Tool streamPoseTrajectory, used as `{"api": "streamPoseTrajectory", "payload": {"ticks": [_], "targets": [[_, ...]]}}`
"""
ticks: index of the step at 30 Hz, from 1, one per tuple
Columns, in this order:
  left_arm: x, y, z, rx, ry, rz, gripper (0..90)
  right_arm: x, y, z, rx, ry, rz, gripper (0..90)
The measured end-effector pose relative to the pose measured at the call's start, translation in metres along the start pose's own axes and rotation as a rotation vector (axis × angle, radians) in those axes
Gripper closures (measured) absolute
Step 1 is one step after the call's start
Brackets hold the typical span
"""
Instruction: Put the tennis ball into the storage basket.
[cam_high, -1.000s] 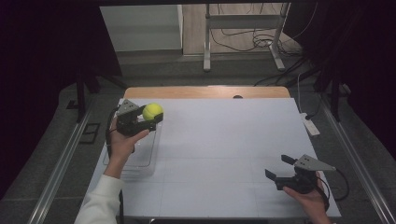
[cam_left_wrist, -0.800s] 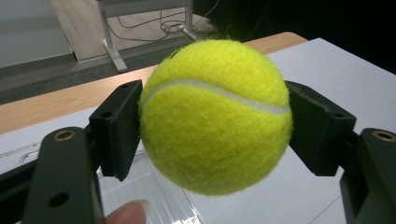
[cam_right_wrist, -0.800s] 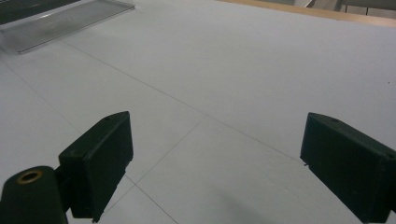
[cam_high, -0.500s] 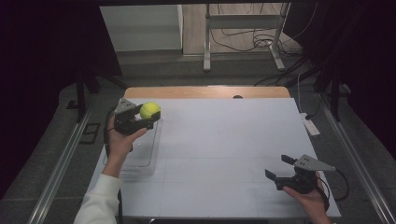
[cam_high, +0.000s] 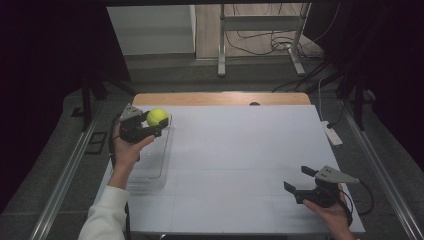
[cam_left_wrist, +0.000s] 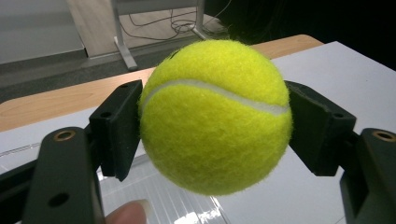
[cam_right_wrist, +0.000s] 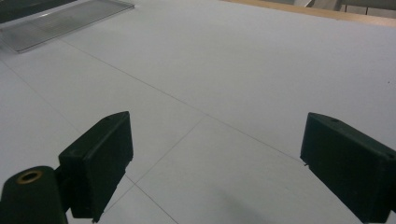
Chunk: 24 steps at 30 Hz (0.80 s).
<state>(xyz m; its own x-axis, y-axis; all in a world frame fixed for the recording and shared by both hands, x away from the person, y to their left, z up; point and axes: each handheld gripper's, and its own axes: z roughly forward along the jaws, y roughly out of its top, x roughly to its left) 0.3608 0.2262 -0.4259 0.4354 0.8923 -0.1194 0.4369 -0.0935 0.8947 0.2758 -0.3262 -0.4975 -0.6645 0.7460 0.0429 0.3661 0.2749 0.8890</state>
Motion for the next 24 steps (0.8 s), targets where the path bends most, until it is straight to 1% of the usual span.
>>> {"api": "streamPoseTrajectory", "payload": {"ticks": [14, 24], "targets": [[0.012, -0.002, -0.002, -0.002, 0.023, -0.029, 27.0, 0.000, 0.000, 0.000, 0.003, 0.000, 0.002, 9.6], [0.023, -0.006, -0.002, 0.010, 0.048, -0.049, 27.0, 0.000, -0.001, 0.000, 0.004, -0.002, 0.004, 9.6]]}}
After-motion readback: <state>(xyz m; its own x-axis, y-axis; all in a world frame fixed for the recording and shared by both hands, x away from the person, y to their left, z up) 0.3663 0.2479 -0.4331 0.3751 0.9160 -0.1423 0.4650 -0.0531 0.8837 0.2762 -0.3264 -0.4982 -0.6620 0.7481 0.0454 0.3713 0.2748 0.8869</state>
